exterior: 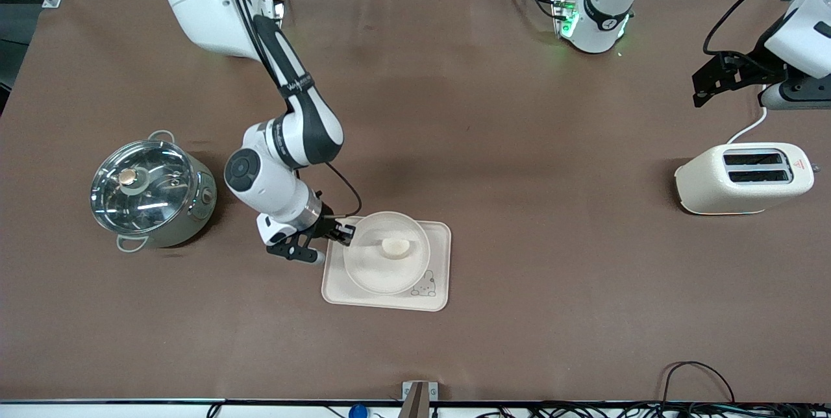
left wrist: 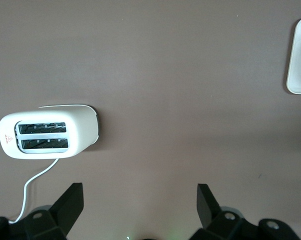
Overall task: Place bun in plate and plate on tray
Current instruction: 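Carry the plate with the right gripper onto the cream tray, then open the right gripper to release the plate on the tray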
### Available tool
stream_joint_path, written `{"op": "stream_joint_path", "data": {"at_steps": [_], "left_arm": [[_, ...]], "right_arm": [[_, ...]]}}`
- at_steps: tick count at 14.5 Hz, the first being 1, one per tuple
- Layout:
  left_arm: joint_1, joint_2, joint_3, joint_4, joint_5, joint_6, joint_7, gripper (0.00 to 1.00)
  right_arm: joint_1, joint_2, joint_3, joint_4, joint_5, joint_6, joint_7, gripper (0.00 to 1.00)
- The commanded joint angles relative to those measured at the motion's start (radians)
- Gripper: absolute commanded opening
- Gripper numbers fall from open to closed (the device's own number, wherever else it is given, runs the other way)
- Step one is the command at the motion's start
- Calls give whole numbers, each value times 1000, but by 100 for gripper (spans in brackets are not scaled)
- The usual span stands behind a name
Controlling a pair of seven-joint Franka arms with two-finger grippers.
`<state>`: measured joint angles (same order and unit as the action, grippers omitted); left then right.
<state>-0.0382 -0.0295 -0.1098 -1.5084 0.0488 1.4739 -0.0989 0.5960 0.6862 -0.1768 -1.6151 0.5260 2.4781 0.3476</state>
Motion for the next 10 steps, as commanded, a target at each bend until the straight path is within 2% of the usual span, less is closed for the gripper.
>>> {"op": "stream_joint_path", "data": {"at_steps": [1,3,4,5,6,7,10], "left_arm": [[3,-21,-2,-21,-4,-3,11,100],[3,-20,-2,-24,-4,-3,5,100],[3,-20,-2,-24,-4,-3,5,100],[3,-20,-2,-23,-6,-3,2,100],[4,-20,-2,-23,-6,-1,2,100],[4,-20,-2,-23,-6,0,2,100],[3,-15,-2,-24,-4,2,2,100]], "right_arm": [[-19,97,13,102,-6,-2,13,1],[-39,121,16,139,0,-8,11,3],[-51,122,17,150,0,-21,8,10],[-68,122,17,184,-4,-91,5,40],[-100,122,16,237,-6,-190,1,88],[-119,118,16,266,-11,-246,-4,100],[-131,76,-16,277,-30,-262,-50,100]]}}
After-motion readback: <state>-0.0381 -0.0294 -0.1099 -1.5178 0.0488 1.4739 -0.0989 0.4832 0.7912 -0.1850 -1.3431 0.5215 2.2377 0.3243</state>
